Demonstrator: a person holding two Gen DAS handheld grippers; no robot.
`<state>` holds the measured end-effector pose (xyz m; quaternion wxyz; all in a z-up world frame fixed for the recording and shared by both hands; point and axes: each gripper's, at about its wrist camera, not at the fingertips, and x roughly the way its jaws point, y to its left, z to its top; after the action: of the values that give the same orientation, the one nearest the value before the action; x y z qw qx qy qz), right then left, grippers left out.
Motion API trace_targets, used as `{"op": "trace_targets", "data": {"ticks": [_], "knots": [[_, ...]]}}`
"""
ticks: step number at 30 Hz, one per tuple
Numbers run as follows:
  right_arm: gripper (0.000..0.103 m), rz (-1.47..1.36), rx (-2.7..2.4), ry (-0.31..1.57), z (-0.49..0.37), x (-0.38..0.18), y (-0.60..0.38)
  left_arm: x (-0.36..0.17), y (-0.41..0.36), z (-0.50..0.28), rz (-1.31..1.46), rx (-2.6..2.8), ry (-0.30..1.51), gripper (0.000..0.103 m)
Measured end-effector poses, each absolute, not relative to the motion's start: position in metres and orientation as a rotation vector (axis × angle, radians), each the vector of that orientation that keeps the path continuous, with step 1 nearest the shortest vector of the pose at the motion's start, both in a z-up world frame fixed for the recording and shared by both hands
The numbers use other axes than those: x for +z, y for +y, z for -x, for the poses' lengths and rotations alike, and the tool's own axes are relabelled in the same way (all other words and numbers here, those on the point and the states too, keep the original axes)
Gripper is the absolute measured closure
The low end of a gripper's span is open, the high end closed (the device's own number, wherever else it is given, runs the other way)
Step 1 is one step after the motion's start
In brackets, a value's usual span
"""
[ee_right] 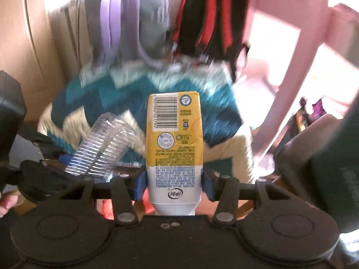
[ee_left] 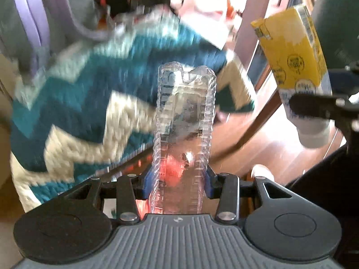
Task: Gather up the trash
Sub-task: 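Carry the clear tray and yellow carton in both tools to the teal bin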
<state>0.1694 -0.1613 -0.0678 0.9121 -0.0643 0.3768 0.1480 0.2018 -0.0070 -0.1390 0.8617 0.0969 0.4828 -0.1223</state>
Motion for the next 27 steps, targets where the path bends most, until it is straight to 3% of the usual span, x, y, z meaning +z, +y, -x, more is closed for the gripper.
{"op": "trace_targets", "data": {"ticks": [16, 27], "knots": [[0.055, 0.027, 0.137, 0.436, -0.115, 0.089, -0.293, 0.061, -0.143, -0.19, -0.191, -0.372, 0.625, 0.06], [0.055, 0.004, -0.037, 0.343, -0.109, 0.141, -0.383, 0.136, -0.253, -0.201, -0.222, -0.51, 0.506, 0.06]]}}
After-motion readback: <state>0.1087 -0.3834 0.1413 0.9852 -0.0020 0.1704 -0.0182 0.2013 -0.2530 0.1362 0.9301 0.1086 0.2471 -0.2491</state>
